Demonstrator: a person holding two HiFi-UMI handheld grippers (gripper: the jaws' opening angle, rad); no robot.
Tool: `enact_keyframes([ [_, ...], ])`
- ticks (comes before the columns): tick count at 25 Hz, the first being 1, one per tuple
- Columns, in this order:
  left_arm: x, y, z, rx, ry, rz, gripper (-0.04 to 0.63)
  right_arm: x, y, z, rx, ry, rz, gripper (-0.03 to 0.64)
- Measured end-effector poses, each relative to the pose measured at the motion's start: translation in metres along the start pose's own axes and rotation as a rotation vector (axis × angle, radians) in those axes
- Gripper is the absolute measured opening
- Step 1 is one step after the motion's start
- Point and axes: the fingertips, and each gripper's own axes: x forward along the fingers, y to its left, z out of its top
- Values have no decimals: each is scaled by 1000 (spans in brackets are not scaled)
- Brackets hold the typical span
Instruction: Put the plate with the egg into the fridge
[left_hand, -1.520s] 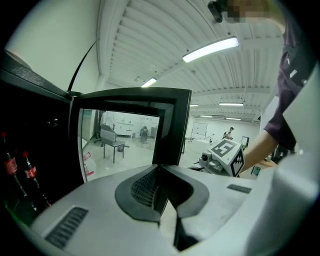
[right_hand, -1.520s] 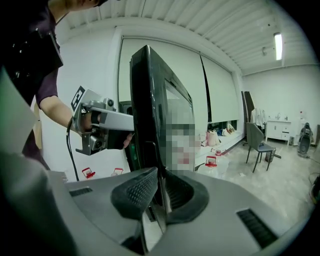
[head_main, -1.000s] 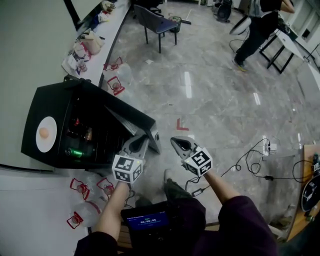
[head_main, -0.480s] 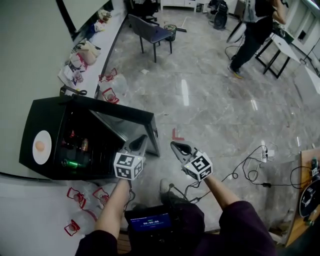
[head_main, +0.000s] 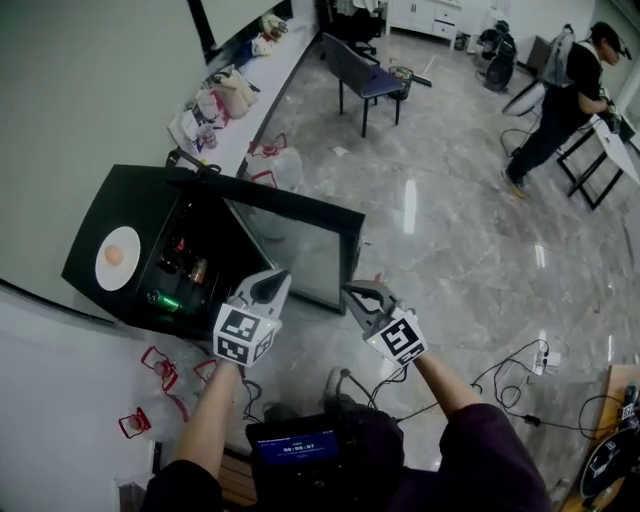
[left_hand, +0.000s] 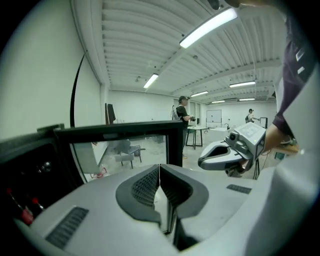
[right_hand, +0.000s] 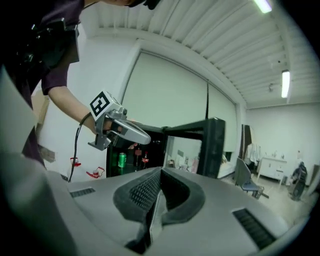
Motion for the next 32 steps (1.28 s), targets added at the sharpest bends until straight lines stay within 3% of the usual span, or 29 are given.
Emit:
enact_keyframes([
  [10,-147,115,43,275,145,146,9,129,100,157,-492,-164,300,9],
  [14,-194,165,47,322,169,192,8,182,151,204,-689,-203,396,11],
  [19,-236,232,41,363,221,199,9,243,201,228,-923,-193,466,17],
  [24,-274,300,27,327,313,158,9,280,224,232,-1127,-141,487,55],
  [27,-291,335,3,272,411,78,13,292,230,224,-1176,-86,519,72],
  [30,-302,360,-30,192,536,-22,85,298,236,220,-1200,-65,539,84],
  [32,-303,365,-43,129,587,-94,95,302,236,213,-1221,-48,537,86],
])
